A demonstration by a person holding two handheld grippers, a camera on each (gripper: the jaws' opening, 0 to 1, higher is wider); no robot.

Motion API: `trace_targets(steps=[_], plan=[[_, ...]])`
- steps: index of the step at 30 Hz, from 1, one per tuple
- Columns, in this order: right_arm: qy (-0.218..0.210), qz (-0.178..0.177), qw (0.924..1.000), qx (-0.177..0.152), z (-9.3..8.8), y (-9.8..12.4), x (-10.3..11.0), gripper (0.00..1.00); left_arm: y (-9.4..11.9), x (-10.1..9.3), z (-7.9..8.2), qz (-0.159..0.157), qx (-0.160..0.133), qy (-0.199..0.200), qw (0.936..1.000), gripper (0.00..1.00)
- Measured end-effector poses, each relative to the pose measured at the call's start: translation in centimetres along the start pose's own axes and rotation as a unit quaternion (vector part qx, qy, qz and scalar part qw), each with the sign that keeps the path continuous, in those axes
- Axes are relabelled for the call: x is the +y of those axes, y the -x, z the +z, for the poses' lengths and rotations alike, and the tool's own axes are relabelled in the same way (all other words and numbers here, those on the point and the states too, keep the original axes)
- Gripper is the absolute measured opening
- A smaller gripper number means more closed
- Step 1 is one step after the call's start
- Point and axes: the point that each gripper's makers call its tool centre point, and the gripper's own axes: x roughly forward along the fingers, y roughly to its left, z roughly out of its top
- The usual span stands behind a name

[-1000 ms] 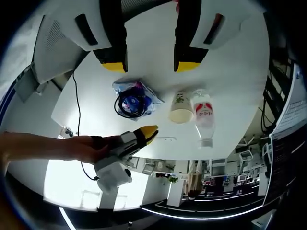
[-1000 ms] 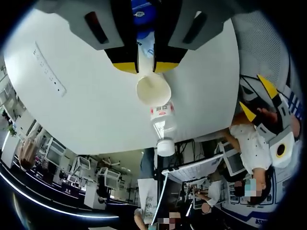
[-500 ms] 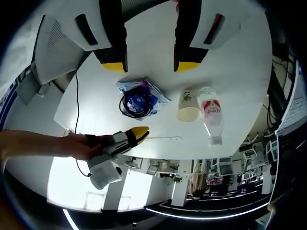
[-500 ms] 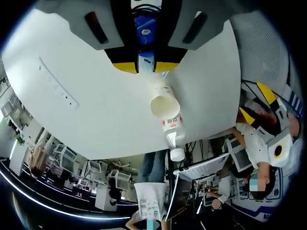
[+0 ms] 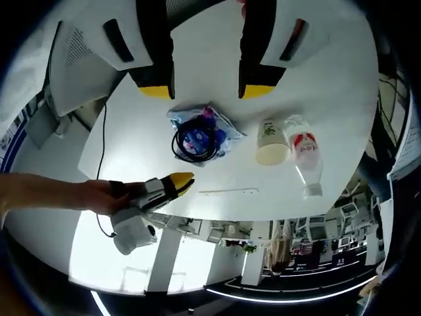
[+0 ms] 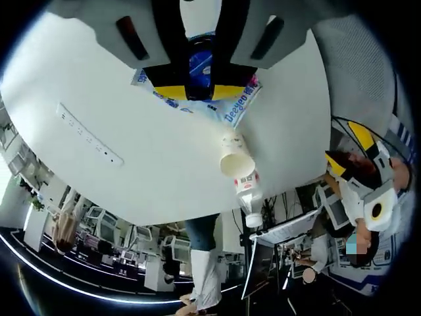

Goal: Arrange the tabletop items into an orderly group along one side of the table until the central work area is clear of visible clutter.

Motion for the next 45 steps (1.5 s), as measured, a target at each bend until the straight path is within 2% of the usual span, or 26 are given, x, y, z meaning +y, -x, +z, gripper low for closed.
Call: trace_targets(steps=[9,16,29,35,45], plan=[[-0.034,-0.017,0.9992,-0.007,-2.6,2.1,-1.2,0.09,-1.8,-1.4,0.7,-0.013,0.004,-0.007,0.9999,0.38],[-0.048,-0.028,0.9984,-0.009,-4.0,3.5,-2.5,0.09,-3.1,-2.6,1.5,-0.026,0.007,-0.018,0.9995,0.38],[-0.08,-0.043,0.9958,-0.007,-6.9,5.1,-3.7,0.09,-4.5,-3.0,2.0,-0.034,0.012,-0.02,0.9992,0.38],[-0.09,-0.044,0.9949,-0.006,-7.5,5.3,-3.9,0.09,-4.9,-3.1,2.1,-0.037,0.014,-0.019,0.9991,0.38],[-0.103,-0.044,0.9936,-0.011,-7.3,5.1,-4.0,0.09,-5.3,-3.3,2.3,-0.039,0.013,-0.017,0.999,0.39]])
